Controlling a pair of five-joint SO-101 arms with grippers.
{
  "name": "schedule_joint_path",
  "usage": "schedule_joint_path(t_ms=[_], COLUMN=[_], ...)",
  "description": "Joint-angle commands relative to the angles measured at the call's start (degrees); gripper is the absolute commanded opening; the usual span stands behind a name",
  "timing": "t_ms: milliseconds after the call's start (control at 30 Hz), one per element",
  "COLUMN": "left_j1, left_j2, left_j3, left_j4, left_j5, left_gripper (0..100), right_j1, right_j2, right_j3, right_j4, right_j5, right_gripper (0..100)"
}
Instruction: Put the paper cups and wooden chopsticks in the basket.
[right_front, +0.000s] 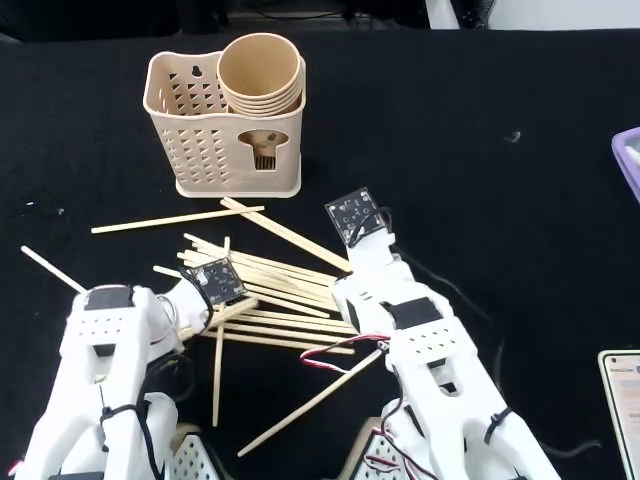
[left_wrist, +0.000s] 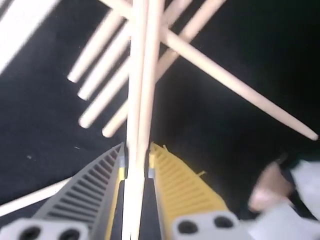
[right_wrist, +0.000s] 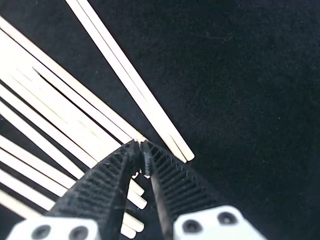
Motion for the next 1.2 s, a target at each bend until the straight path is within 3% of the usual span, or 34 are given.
schedule_joint_path(t_ms=[0,233,533,633,767,833,1033,1167], left_j1=[-0.7,-5.0,-22.6,-23.2,-23.1,-20.8,-6.7,-3.0], left_j2=[-0.5,-0.5,-0.5,-1.0,-4.7,-7.6,-10.5,-7.8], left_j3=[-11.0,-27.7,-45.5,-48.7,-49.0,-48.7,-48.7,-48.7], left_j4=[12.7,27.9,30.1,25.1,8.9,3.0,-11.9,-23.6], left_j5=[0.1,0.3,3.0,18.7,48.3,58.7,73.4,82.7], left_gripper=[3,3,3,3,3,3,3,3], right_j1=[0.6,0.6,0.6,0.6,0.6,0.6,0.6,0.6], right_j2=[-1.5,-1.5,-1.5,-1.5,-1.5,-1.5,-1.5,-1.5], right_j3=[-0.2,-0.2,-0.2,0.2,1.5,1.5,1.5,1.5], right_j4=[-1.2,-1.2,-1.4,-2.7,-4.8,-4.7,-4.7,-4.7], right_j5=[0.6,0.6,0.6,0.6,0.6,0.6,0.6,0.6], right_gripper=[1.5,1.5,1.5,1.5,1.5,1.5,1.5,1.5])
